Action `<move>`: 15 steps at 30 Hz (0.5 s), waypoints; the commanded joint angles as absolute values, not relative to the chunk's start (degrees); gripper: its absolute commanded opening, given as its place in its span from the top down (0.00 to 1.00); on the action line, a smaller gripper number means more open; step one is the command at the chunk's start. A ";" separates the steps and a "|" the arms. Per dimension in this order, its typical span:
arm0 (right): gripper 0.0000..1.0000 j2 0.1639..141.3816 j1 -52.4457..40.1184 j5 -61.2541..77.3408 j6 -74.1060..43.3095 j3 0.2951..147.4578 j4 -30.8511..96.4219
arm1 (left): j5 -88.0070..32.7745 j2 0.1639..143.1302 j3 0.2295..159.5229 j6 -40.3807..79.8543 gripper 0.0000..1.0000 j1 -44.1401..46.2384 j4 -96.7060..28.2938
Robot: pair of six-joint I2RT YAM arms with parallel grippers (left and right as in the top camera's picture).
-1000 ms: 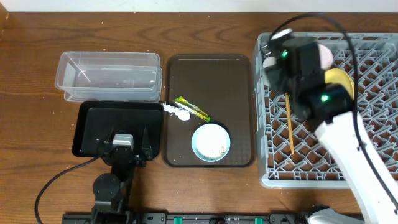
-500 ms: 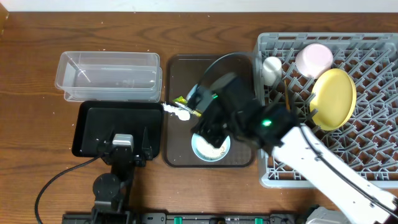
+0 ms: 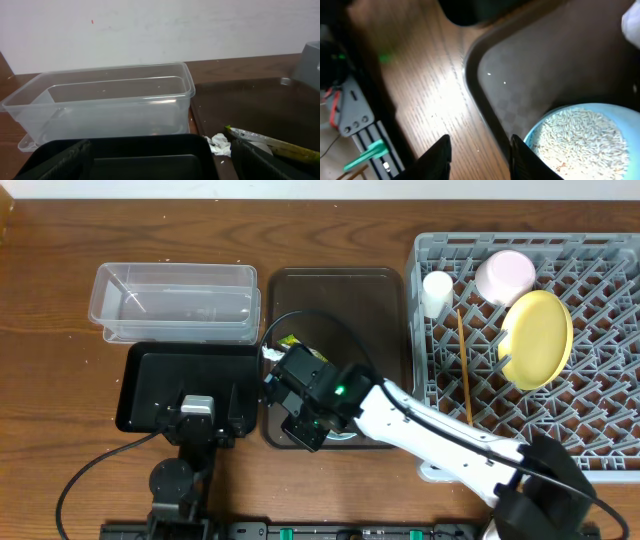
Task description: Sort waste into correct bins and load items into the dishwasher rack
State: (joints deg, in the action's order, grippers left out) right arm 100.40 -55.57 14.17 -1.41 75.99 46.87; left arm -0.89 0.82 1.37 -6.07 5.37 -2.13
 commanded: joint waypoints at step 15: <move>0.01 100.09 -45.71 -9.41 -6.81 76.01 40.73 | 0.69 0.71 0.23 -6.42 0.10 5.58 -4.19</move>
State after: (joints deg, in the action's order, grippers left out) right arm 100.66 -47.22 -5.76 -6.11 75.99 40.77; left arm -0.86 0.82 1.37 -6.04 5.37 -2.13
